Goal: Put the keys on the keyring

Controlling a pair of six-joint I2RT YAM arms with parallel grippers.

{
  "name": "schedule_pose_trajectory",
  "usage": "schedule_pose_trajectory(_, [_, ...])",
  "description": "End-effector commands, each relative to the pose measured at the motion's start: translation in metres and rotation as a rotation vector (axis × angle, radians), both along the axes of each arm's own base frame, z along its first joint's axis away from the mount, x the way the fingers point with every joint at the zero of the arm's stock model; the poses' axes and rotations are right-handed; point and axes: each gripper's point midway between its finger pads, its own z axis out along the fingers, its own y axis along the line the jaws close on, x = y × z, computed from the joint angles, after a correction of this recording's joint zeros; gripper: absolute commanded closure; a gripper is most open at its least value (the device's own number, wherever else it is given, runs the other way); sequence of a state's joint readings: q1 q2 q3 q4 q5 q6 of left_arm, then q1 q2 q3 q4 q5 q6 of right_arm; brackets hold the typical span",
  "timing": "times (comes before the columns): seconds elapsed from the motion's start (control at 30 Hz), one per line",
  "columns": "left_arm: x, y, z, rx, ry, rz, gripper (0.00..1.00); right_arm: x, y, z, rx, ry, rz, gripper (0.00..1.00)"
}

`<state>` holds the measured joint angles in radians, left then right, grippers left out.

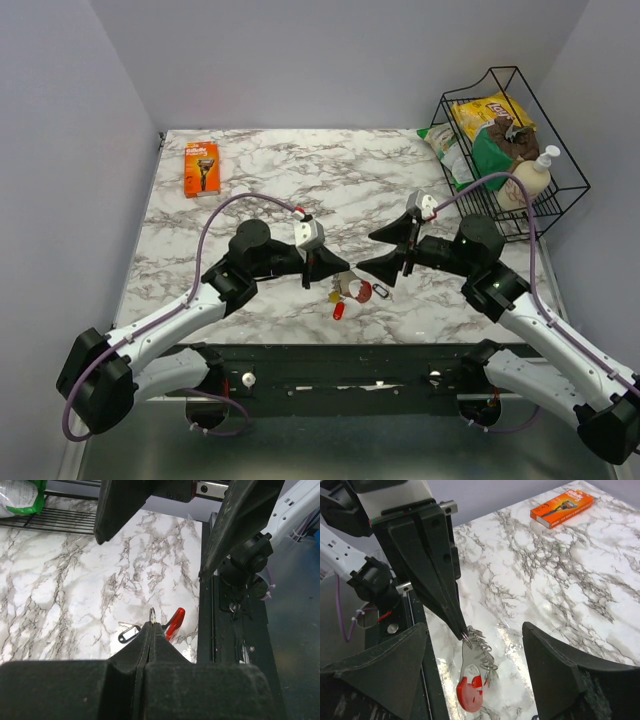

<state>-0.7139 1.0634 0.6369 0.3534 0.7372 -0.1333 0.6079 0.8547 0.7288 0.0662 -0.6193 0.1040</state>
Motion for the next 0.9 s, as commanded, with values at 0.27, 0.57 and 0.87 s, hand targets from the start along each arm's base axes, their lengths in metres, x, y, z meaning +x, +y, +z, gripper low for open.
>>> schedule_pose_trajectory(0.27, [-0.014,0.004,0.0,0.097,-0.386,0.092,1.0,-0.004,-0.005,0.003,0.012,-0.038,-0.018,0.11])
schedule_pose_trajectory(0.57, [-0.019,0.015,0.002,0.158,-0.63,0.188,1.0,-0.005,-0.01,0.005,0.016,-0.043,-0.036,0.1])
schedule_pose_trajectory(0.87, [-0.021,0.017,0.0,0.219,-0.75,0.25,1.0,-0.007,-0.007,-0.004,0.0,-0.019,-0.018,0.1])
